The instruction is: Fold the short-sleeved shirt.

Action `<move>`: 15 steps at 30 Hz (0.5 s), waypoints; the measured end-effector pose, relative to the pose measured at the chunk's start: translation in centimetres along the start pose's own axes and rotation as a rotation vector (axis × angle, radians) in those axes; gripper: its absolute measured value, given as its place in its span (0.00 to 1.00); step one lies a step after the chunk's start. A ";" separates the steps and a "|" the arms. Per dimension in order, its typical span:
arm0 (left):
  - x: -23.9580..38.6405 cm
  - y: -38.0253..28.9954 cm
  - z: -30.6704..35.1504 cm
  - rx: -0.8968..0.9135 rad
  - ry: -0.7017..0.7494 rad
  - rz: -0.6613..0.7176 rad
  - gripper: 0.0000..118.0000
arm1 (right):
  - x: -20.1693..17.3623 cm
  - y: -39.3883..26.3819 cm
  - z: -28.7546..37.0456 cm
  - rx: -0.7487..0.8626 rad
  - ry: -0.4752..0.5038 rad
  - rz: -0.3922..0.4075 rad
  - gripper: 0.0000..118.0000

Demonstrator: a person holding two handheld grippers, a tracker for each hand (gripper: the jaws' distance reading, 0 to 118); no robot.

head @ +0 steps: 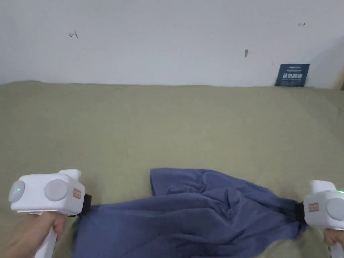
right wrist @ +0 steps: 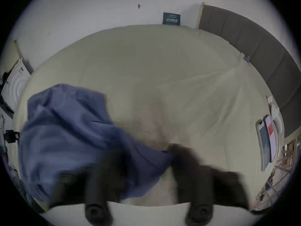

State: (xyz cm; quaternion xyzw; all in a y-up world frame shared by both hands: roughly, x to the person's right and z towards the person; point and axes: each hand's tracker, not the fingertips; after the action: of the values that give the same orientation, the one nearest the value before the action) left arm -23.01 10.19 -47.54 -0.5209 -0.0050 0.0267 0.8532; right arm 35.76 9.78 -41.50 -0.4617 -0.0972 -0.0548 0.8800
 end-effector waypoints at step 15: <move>-7.7 0.8 25.2 0.366 0.080 0.082 0.03 | -1.1 5.6 20.3 0.439 0.036 0.115 0.05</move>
State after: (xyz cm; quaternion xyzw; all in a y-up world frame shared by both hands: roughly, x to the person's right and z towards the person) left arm -31.63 32.52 -36.59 -0.3574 0.0551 0.0414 0.9314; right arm 33.31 29.68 -34.99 -0.2629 -0.0648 0.0098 0.9626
